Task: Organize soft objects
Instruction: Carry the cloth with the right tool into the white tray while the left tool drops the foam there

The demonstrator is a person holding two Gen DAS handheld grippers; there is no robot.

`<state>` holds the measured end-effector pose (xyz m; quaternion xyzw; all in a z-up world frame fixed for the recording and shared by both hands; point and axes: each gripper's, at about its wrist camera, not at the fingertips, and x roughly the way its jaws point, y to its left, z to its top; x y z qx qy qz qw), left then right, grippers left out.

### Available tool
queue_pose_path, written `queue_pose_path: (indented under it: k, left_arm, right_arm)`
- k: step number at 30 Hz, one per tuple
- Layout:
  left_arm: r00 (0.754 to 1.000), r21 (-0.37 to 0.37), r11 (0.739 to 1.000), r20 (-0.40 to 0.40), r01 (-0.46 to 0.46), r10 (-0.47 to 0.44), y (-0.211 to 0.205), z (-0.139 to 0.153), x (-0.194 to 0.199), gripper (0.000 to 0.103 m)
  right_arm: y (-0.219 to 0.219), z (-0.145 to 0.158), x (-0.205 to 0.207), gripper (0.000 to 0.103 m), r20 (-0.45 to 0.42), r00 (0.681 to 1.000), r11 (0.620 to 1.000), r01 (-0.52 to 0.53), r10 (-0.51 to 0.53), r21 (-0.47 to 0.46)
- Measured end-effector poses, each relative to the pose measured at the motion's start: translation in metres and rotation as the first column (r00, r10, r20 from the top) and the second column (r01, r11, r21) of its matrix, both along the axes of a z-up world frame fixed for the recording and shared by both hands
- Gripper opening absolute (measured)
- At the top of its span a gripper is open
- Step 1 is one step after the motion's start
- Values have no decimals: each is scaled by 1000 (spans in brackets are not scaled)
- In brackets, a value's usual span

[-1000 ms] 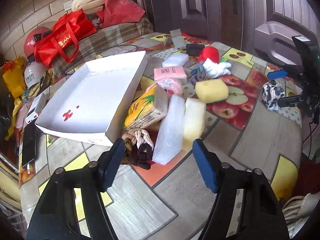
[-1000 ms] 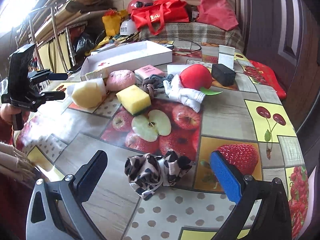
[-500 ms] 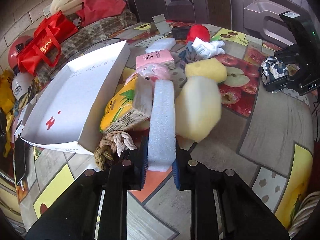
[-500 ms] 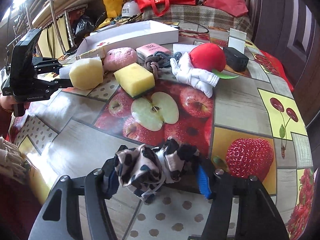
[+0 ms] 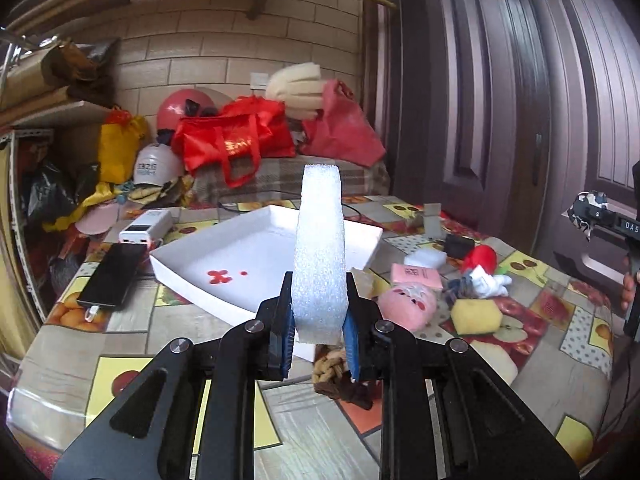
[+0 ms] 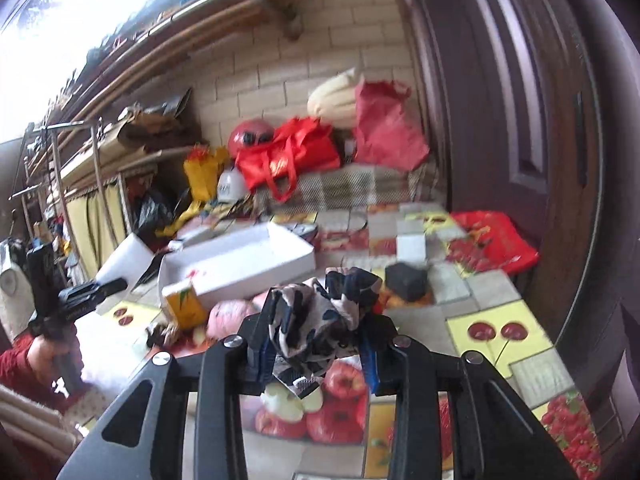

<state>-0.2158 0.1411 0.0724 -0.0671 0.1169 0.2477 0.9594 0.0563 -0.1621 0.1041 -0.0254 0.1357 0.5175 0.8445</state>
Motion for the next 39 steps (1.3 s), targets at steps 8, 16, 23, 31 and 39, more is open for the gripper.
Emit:
queue_pose_path:
  k: [8, 16, 23, 31, 39]
  left_arm:
    - [988, 67, 986, 27, -154, 153, 12, 0, -16, 19]
    - [980, 45, 979, -18, -199, 200, 26, -10, -3, 19]
    - [969, 48, 968, -20, -245, 246, 40, -11, 2, 19]
    - [955, 46, 955, -30, -295, 296, 69, -11, 18, 20]
    - [959, 50, 960, -55, -276, 278, 101, -11, 58, 20]
  right_arm:
    - [38, -35, 21, 35, 6, 991, 991, 132, -132, 4]
    - [81, -43, -14, 34, 16, 1000, 1000, -7, 8, -16]
    - [136, -44, -61, 34, -46, 982, 983, -181, 181, 6]
    - [214, -52, -77, 34, -116, 980, 986, -158, 163, 50]
    - [256, -52, -19, 34, -136, 990, 997, 42, -34, 62]
